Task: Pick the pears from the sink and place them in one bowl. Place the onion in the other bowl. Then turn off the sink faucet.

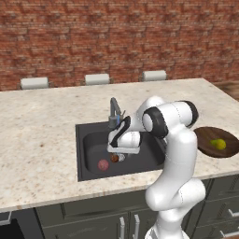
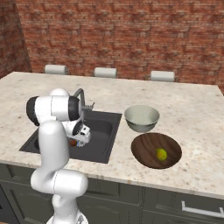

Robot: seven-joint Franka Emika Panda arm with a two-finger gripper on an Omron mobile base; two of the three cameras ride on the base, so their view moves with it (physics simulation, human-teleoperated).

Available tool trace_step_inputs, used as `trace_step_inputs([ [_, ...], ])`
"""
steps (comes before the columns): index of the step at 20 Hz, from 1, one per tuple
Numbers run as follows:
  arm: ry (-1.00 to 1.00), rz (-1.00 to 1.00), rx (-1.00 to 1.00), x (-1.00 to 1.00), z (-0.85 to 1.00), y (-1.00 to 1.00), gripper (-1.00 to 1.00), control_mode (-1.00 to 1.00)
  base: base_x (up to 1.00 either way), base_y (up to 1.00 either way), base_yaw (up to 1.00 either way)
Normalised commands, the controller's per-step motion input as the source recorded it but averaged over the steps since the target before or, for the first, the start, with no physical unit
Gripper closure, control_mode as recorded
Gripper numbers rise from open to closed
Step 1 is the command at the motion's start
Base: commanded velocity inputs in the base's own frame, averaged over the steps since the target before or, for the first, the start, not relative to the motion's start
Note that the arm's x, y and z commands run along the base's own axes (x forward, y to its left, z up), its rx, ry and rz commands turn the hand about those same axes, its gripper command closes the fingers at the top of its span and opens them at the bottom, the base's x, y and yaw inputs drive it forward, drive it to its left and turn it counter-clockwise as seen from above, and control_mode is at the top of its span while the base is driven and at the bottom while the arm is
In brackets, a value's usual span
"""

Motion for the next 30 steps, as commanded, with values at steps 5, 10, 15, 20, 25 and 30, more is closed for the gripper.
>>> trace_step_inputs([
  [5,0.0,-0.12,0.03,0.16,-0.23,0.24,-1.0,-1.0,0.0,0.0,0.0],
  [10,0.0,-0.12,0.0,0.29,-0.19,0.19,-1.0,-1.0,0.0,0.0,0.0],
  [15,0.0,-0.12,0.0,0.4,-0.21,0.03,-1.0,-1.0,0.0,0.0,0.0],
  [20,0.0,-0.12,0.0,0.2,-0.3,0.01,-1.0,-1.0,0.0,0.0,0.0],
  [25,0.14,-0.15,0.0,0.0,-0.36,0.21,1.0,-1.0,0.0,0.0,0.0],
  [30,0.12,-0.11,0.0,0.0,-0.16,0.37,1.0,-1.0,0.0,0.0,0.0],
])
